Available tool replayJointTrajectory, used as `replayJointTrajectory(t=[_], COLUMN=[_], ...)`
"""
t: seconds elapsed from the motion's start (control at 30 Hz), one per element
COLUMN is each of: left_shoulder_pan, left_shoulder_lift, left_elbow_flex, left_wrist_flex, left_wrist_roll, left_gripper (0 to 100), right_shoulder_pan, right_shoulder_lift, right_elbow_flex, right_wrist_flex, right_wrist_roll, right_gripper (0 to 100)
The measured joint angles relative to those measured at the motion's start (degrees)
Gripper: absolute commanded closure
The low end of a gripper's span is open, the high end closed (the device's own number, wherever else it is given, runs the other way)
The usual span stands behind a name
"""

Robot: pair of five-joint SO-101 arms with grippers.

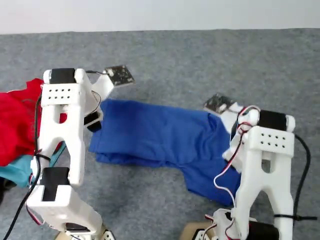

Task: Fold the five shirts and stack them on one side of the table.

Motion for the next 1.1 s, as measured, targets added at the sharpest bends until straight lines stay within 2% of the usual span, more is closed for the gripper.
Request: replayJointTrajectory(t=[0.13, 0.33, 0.5, 0.8, 1.1], left_shoulder_pan=[0.0, -0.1, -0.1, -0.1, 0.6], left_shoulder_lift=[-1.5, -2.1, -0.4, 17.7, 29.5], left_elbow_flex=[0.0, 0.0, 1.0, 1.0, -6.9], left_wrist_flex=[-1.7, -3.2, -11.8, -19.6, -19.6], left_wrist_roll=[8.7, 23.6, 31.2, 32.8, 33.1], left_gripper=[99, 99, 99, 99, 99], right_shoulder_pan=[0.0, 0.0, 0.1, -3.3, -3.4], right_shoulder_lift=[6.3, 17.0, 25.4, 41.1, 54.3], right_elbow_flex=[-3.2, -10.2, -15.9, -26.5, -36.3], right_wrist_flex=[-7.0, -14.7, -20.1, -22.3, -22.3], right_wrist_roll=[-7.8, -20.9, -27.3, -28.8, -28.8], right_gripper=[95.0, 99.0, 99.0, 99.0, 99.0])
